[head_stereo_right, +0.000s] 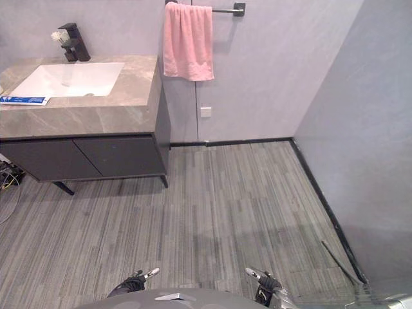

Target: Organize washtable

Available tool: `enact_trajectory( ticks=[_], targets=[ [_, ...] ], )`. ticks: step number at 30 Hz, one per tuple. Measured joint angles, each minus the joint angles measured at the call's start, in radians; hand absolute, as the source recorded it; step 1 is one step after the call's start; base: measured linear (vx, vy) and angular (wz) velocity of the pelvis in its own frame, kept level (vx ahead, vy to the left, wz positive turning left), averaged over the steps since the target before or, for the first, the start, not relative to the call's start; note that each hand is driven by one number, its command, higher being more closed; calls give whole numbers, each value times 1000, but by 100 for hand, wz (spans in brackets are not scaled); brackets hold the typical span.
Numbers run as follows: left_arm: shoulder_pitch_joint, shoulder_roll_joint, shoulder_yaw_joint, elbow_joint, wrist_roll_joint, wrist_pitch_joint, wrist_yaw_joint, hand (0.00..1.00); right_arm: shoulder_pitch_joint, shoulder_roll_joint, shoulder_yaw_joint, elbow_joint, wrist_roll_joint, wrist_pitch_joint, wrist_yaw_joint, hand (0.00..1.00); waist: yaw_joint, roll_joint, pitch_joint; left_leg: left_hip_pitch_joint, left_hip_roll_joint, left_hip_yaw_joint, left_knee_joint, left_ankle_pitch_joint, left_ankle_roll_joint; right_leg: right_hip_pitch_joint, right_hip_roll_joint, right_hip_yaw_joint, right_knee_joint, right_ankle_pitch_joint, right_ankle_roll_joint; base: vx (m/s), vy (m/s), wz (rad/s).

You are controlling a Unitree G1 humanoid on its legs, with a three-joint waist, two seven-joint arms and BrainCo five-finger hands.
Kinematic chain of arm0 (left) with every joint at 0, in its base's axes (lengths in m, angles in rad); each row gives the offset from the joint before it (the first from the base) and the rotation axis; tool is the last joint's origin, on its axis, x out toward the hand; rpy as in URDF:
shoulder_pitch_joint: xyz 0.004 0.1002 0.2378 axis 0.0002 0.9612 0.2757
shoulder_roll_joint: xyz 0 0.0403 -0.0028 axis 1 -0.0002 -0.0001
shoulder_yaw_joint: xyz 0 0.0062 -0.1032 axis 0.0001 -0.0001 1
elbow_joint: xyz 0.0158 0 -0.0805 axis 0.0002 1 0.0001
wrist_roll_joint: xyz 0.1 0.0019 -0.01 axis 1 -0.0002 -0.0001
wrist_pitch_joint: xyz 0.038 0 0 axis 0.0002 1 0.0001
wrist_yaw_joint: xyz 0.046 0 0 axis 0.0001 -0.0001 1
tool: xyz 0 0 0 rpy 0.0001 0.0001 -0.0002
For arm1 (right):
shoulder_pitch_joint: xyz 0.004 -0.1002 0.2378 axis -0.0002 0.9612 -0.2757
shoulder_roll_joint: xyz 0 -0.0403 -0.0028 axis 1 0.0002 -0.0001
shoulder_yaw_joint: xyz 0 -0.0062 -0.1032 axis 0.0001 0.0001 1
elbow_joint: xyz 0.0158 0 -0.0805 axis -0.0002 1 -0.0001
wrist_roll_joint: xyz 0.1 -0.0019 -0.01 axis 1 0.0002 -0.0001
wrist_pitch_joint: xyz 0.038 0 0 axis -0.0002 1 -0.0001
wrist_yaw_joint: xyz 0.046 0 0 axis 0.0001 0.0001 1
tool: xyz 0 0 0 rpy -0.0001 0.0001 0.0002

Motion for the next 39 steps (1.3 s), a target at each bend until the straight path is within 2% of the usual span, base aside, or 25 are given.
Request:
enact_trajectory(
  ticks=[12, 15, 17, 18, 19, 20, 22, 23, 24, 25, 27, 28, 29, 31, 32, 33, 34, 35, 36, 37, 38, 39],
  targets=[
    [0, 2, 0, 2, -2, -6, -7, 0, -1, -1, 14, 0, 0, 0, 1, 0, -1, -1, 0, -10, -1, 1, 3, 0, 0, -8, -2, -7, 1, 0, 1, -2, 2, 0],
    [-4, 6, 2, -1, -5, -8, -9, 0, -14, -2, 17, 3, 0, 0, 2, 0, 0, -4, 5, -95, -7, 2, 100, -39, 8, -55, -8, 0, 21, 0, 1, -28, 27, -3],
    [-9, 3, 20, -3, -15, -8, -10, 0, -33, -7, 11, 22, 0, 1, 1, 0, 1, 2, 23, -129, -8, 2, 170, -79, 15, -76, -11, 2, 69, -23, 12, -27, 85, 0],
    [-21, 0, 19, -8, -29, -9, -15, 0, -40, -8, 17, 16, 0, 0, -1, 0, 2, 5, 55, -151, -13, 1, 241, -134, 28, -117, -26, -18, 199, -101, 46, -46, 129, 13],
    [-23, -1, 19, -13, -39, -9, -16, 0, -40, -8, 21, 12, -1, 0, -1, 0, 3, 1, 61, -162, -19, -1, 260, -148, 36, -141, -37, -25, 259, -131, 67, -52, 141, 18],
    [-26, -3, 20, -18, -46, -10, -18, 0, -35, -8, 40, -14, -2, 1, -2, 0, 3, 7, 69, -170, -23, -4, 276, -166, 41, -198, -51, -39, 387, -154, 66, -23, 82, 13],
    [-35, 7, 21, -24, -52, -9, -19, 0, -29, -3, 83, -90, -26, -10, -5, 0, 3, -9, 99, -153, -22, -3, 300, -184, 54, -363, -97, -92, 750, -166, 44, 90, 50, 17],
    [-42, 9, 27, -33, -52, -8, -18, 0, -31, 2, 83, -101, -37, -18, -5, 0, 5, -16, 106, -137, -15, 3, 302, -196, 52, -404, -117, -115, 835, -175, 37, 148, 18, 5],
    [-40, 9, 32, -36, -52, -8, -17, 0, -32, 2, 80, -99, -39, -21, -7, 0, 7, -16, 106, -122, -10, 6, 299, -202, 52, -418, -130, -138, 853, -182, 29, 161, -11, -23],
    [-37, 10, 41, -32, -50, -6, -16, 0, -32, 5, 70, -97, -38, -22, -13, 0, 10, -16, 107, -76, 1, 14, 269, -209, 45, -423, -152, -194, 812, -184, 25, 212, -46, -36],
    [-41, 13, 37, -8, -45, -6, -17, 0, -45, 8, 48, -88, -26, -25, -19, 0, 0, -12, 107, -29, 24, 22, 214, -216, 33, -421, -144, -251, 609, -166, 36, 250, -75, -29],
    [-52, 15, 26, 8, -41, -3, -19, 0, -48, 10, 38, -77, 1, -24, -22, 0, -10, -17, 109, 4, 32, 22, 170, -220, 22, -423, -126, -257, 371, -95, 54, 206, -76, -6],
    [-56, 15, 18, 10, -41, -3, -20, 0, -47, 8, 33, -66, 1, -22, -23, 0, -14, -21, 114, 24, 31, 17, 148, -222, 1, -424, -121, -253, 245, -37, 71, 208, -86, -1],
    [-61, 17, 19, 14, -33, -2, -22, 0, -51, 7, 11, -55, 34, -19, -24, 0, -30, -26, 117, 61, 37, -7, 133, -244, -26, -440, -116, -232, 146, 10, 83, 242, -200, 36],
    [-66, 17, 19, 13, -33, -2, -23, 0, -51, 3, 6, -55, 40, -19, -24, 0, -38, -13, 117, 84, 74, -24, 137, -281, -63, -436, -97, -235, 159, 29, 59, 414, -360, 68],
    [-54, 20, 21, 10, -32, -2, -25, 0, -50, 2, 7, -56, 39, -19, -24, 0, -40, -3, 111, 98, 101, -30, 149, -299, -79, -431, -82, -234, 176, 28, 37, 564, -483, 79],
    [-46, 35, 24, -6, -31, -4, -27, 0, -51, 7, 0, -54, 39, -19, -24, 0, -39, -6, 108, 84, 132, -56, 251, -317, -95, -417, -42, -230, 215, 103, -40, 604, -514, 46],
    [-44, 35, 41, -19, -32, -4, -27, 0, -61, 11, -9, -52, 40, -20, -23, 0, -24, 11, 109, 27, 180, -65, 431, -313, -107, -395, -2, -241, 254, 85, -73, 534, -488, 29],
    [-40, 37, 50, -27, -34, -4, -27, 0, -66, 11, -10, -56, 40, -23, -23, 0, -24, 14, 107, -25, 198, -64, 556, -285, -140, -380, 16, -245, 260, 56, -82, 384, -402, -16],
    [-20, 21, 61, -37, -35, -3, -27, 0, -77, 13, -10, -73, 39, -33, -22, 0, -13, 36, 118, -133, 222, -78, 833, -149, -139, -329, 58, -237, 256, 13, -103, 212, -245, -34],
    [-17, 11, 58, -40, -37, -3, -29, 0, -82, 12, -3, -81, 39, -35, -24, 0, 0, 48, 123, -176, 229, -86, 949, -132, -149, -300, 78, -224, 251, 1, -116, 344, -287, -67],
    [-23, 6, 57, -55, -49, -5, -33, 0, -96, 11, 2, -79, 39, -34, -24, 0, 20, 61, 137, -243, 231, -80, 1117, -139, -139, -235, 106, -194, 234, -17, -140, 469, -297, -68]
  ],
)
